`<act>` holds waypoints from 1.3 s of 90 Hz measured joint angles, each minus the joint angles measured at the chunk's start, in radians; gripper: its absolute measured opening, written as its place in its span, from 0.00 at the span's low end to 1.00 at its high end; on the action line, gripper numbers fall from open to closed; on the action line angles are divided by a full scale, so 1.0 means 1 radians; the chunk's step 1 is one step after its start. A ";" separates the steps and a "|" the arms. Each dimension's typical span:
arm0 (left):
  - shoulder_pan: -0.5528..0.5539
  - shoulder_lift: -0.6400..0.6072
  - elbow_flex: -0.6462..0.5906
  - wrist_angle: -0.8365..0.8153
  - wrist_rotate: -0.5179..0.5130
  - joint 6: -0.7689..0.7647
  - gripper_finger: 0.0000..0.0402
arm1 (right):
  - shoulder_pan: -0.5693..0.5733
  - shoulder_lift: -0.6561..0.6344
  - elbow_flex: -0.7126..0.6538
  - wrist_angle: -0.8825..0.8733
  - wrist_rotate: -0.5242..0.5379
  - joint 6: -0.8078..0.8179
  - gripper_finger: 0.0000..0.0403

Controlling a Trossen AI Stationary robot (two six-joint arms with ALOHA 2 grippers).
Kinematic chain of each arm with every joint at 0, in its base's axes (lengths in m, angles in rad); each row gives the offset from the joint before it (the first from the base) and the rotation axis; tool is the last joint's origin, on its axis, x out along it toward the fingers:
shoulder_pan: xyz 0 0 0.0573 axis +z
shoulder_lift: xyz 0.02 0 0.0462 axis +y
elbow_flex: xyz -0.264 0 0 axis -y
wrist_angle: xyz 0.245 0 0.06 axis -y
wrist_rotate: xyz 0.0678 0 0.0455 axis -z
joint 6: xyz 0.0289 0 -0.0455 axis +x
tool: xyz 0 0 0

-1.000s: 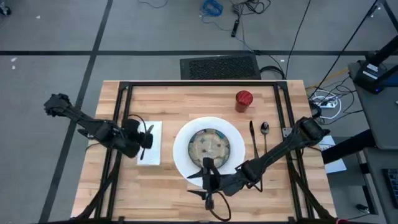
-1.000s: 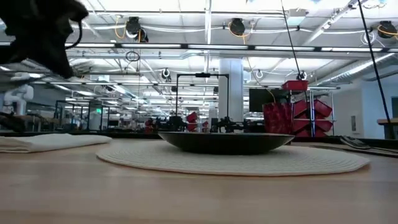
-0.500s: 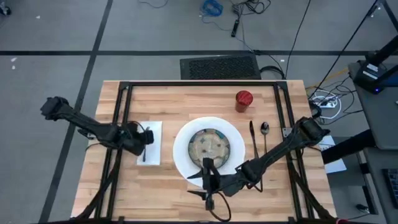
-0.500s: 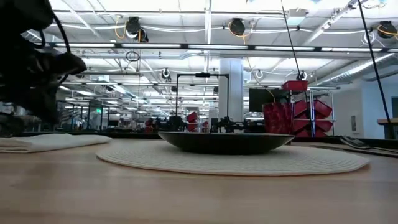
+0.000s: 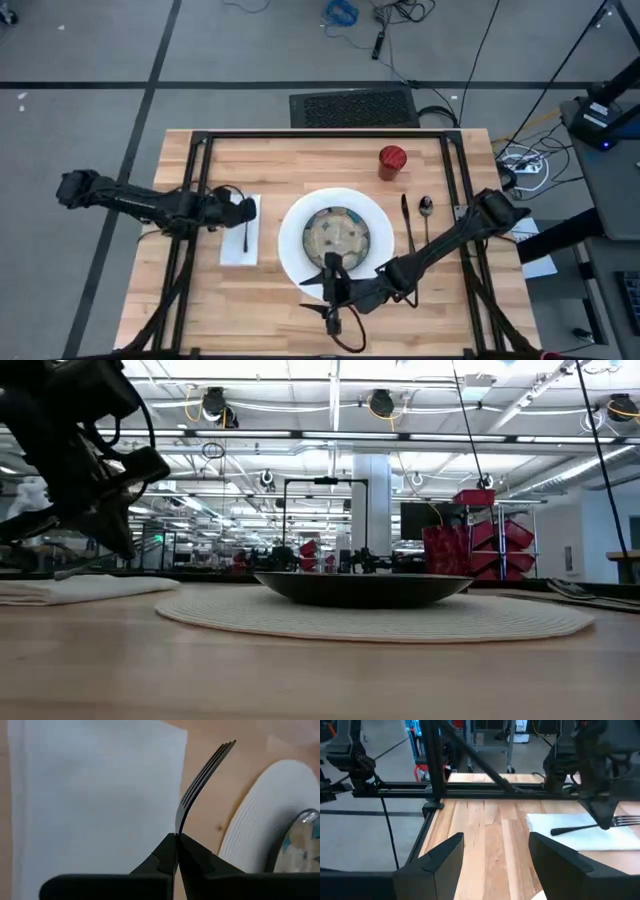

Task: Set table place
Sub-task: Put the black fork on the white napkin

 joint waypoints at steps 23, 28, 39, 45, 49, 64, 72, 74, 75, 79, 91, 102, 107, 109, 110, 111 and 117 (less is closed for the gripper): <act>0.001 0.081 0.000 0.007 0.082 -0.010 0.00 | -0.014 0.028 -0.001 0.012 -0.001 0.030 0.52; 0.001 0.102 0.000 0.007 0.090 -0.016 0.00 | -0.016 0.027 0.000 0.016 -0.001 0.029 0.52; 0.030 0.133 0.000 0.003 0.076 -0.028 0.00 | -0.016 0.027 0.000 0.024 -0.004 0.028 0.52; 0.047 0.149 -0.001 -0.007 0.065 -0.029 0.00 | -0.016 0.027 0.000 0.023 -0.004 0.033 0.52; 0.055 0.160 -0.001 -0.001 0.060 -0.029 0.00 | -0.016 0.027 0.000 0.017 -0.004 0.036 0.52; 0.067 0.178 -0.001 0.009 0.019 -0.011 0.00 | -0.013 0.027 0.000 0.010 -0.004 0.036 0.52; 0.066 0.178 -0.001 0.009 0.016 0.000 0.00 | -0.013 0.027 0.000 0.002 -0.003 0.036 0.52; 0.066 0.178 -0.001 0.010 0.016 0.009 0.00 | -0.013 0.027 0.000 0.002 -0.003 0.036 0.52; 0.066 0.178 -0.001 0.010 0.016 0.016 0.00 | -0.013 0.027 0.000 0.002 -0.003 0.036 0.52; 0.066 0.178 -0.001 0.008 0.018 0.021 0.00 | -0.013 0.027 0.000 0.002 -0.003 0.036 0.52; 0.066 0.178 -0.001 0.003 0.020 0.044 0.01 | -0.013 0.027 0.000 0.002 -0.003 0.036 0.52; 0.066 0.178 -0.001 -0.002 0.015 0.078 0.07 | -0.013 0.027 0.000 0.002 -0.001 0.036 0.52; 0.066 0.178 -0.001 -0.007 0.007 0.079 0.11 | -0.013 0.027 0.000 0.002 0.003 0.036 0.52; 0.066 0.178 -0.001 -0.007 0.004 0.079 0.13 | -0.013 0.027 0.000 0.002 0.003 0.036 0.52; 0.066 0.178 -0.001 -0.007 0.003 0.079 0.13 | -0.013 0.027 0.000 0.002 0.003 0.036 0.52; 0.066 0.178 -0.001 -0.007 0.002 0.079 0.14 | -0.013 0.027 0.000 0.001 0.003 0.036 0.52; 0.066 0.178 -0.001 -0.006 -0.001 0.079 0.19 | -0.013 0.027 0.000 0.001 0.003 0.036 0.52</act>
